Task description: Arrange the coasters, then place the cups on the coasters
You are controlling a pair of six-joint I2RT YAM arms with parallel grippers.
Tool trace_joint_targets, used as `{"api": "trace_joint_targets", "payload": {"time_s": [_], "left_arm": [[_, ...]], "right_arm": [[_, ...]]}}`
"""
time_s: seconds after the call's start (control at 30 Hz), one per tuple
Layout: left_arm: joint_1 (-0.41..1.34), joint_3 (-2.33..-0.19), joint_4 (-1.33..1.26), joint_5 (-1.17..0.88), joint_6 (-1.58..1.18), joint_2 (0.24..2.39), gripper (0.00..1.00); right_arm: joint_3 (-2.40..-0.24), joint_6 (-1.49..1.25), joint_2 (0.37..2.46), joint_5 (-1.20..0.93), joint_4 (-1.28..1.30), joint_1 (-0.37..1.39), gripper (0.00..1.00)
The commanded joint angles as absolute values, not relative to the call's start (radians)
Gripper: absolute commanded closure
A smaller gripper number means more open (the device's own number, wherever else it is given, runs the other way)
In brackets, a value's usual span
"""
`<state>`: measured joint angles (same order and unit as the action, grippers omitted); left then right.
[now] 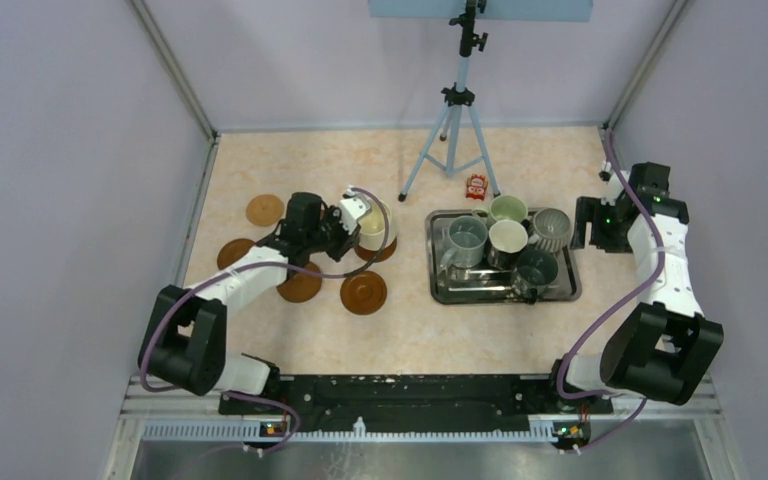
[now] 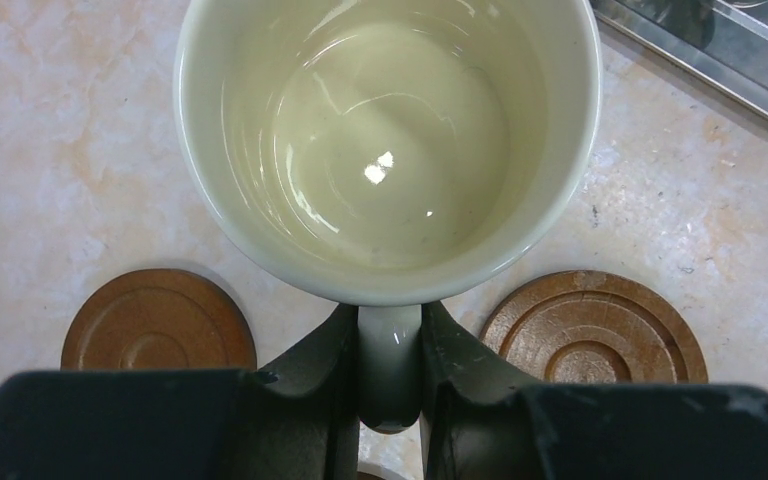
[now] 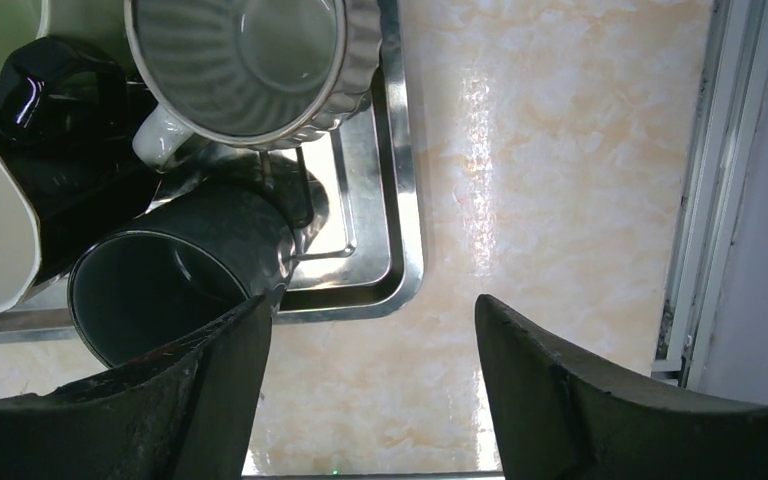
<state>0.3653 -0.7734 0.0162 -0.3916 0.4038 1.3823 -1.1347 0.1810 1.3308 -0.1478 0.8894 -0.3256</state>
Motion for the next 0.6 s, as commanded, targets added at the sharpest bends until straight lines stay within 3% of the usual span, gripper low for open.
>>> {"api": "trace_joint_targets", "payload": {"time_s": [0.0, 0.57], "left_arm": [[0.369, -0.780, -0.169, -0.405, 0.445, 1.384, 1.00], [0.392, -0.760, -0.194, -0.354, 0.429, 1.454, 1.00]], "right_arm": [[-1.186, 0.184, 1.324, -0.133, 0.899, -0.331, 0.26], [-1.170, 0.175, 1.317, -0.105, 0.895, -0.331, 0.26]]}}
